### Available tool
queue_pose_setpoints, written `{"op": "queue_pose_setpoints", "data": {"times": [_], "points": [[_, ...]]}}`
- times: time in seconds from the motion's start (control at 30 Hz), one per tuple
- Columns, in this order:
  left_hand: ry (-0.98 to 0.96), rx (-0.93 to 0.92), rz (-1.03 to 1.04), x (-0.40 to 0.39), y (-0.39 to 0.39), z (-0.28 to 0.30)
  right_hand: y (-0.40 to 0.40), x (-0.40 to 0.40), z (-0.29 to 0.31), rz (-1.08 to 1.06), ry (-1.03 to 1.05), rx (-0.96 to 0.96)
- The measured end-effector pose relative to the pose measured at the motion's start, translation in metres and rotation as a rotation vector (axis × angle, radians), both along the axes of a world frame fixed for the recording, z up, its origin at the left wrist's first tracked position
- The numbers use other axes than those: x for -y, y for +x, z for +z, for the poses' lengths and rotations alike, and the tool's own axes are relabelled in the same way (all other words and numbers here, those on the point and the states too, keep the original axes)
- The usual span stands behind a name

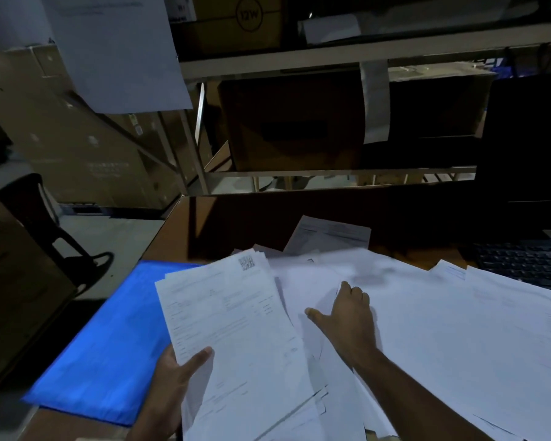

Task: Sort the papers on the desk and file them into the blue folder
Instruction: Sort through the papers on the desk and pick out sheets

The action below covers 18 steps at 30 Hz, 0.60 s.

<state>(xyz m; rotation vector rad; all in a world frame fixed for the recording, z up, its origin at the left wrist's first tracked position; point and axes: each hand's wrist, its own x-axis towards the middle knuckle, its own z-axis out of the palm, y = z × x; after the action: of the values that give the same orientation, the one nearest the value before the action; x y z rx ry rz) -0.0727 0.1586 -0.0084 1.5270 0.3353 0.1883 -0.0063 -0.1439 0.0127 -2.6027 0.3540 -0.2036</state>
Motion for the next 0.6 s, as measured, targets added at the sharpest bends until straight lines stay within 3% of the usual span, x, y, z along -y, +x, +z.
{"op": "queue_pose_setpoints", "data": {"times": [0.07, 0.13, 0.33, 0.4, 0.5, 0.6], "points": [[0.032, -0.001, -0.014, 0.000, -0.002, -0.002, 0.004, -0.008, 0.000, -0.015, -0.047, -0.043], [0.056, 0.007, -0.022, 0.003, -0.002, -0.002, 0.010, -0.013, -0.001, -0.033, 0.032, -0.084], [-0.005, -0.001, 0.002, 0.002, -0.005, -0.004, 0.017, -0.016, 0.006, -0.102, 0.653, -0.087], [-0.034, -0.016, 0.002, 0.000, -0.007, -0.005, 0.013, -0.014, 0.016, -0.171, 0.708, 0.039], [-0.042, -0.033, -0.042, 0.000, -0.006, -0.005, 0.006, -0.009, 0.034, -0.302, 0.654, 0.392], [-0.028, -0.036, -0.017, 0.000, -0.001, -0.005, -0.009, -0.009, 0.059, -0.141, 0.466, 0.742]]}}
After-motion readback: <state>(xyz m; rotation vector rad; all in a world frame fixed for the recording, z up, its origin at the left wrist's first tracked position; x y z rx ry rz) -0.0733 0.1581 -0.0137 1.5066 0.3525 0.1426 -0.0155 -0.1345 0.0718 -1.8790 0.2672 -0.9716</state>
